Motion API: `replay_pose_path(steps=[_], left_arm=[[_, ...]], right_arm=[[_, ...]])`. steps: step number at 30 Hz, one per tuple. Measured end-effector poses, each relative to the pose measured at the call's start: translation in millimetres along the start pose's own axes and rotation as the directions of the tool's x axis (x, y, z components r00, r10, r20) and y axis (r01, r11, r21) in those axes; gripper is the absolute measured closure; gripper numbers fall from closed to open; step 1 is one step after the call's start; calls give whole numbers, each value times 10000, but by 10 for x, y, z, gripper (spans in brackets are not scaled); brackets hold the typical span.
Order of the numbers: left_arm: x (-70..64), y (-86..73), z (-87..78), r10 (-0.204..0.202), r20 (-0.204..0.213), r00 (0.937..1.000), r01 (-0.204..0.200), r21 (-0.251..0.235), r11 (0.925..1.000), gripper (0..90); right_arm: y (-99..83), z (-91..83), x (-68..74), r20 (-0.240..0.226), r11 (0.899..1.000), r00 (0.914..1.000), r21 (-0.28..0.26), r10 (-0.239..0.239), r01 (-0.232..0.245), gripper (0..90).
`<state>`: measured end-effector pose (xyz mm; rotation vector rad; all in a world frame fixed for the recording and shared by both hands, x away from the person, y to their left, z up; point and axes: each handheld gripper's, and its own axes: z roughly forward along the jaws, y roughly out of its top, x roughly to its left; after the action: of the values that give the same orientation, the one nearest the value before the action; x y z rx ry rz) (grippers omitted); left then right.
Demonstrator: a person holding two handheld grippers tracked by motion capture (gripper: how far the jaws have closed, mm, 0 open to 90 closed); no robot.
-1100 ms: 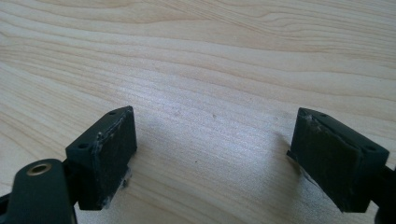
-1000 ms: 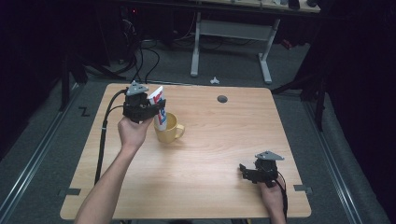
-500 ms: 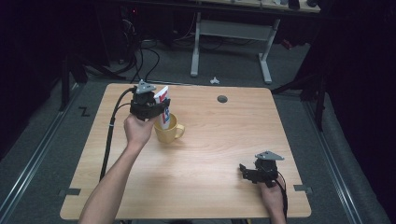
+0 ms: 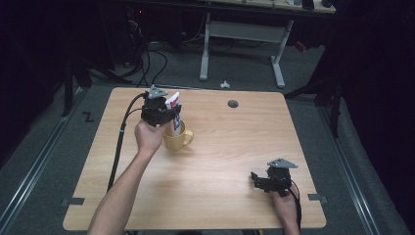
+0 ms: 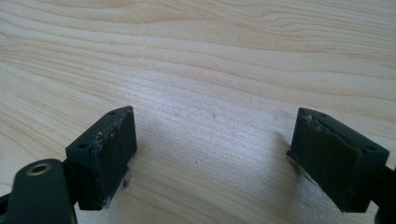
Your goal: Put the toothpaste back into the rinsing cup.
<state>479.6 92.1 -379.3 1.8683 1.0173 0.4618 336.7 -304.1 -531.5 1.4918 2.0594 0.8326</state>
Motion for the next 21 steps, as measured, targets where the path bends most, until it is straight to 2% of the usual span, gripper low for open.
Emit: replay_pose_path(steps=[11,21], left_arm=[[48,-64,61,-160,-160,9997,163,186,9997,701],[33,-133,152,-92,-234,9997,101,401,9991,701]], right_arm=[[0,0,-2,-3,10000,10000,-6,-19,19,144],[0,0,0,-2,10000,10000,0,-3,3,144]])
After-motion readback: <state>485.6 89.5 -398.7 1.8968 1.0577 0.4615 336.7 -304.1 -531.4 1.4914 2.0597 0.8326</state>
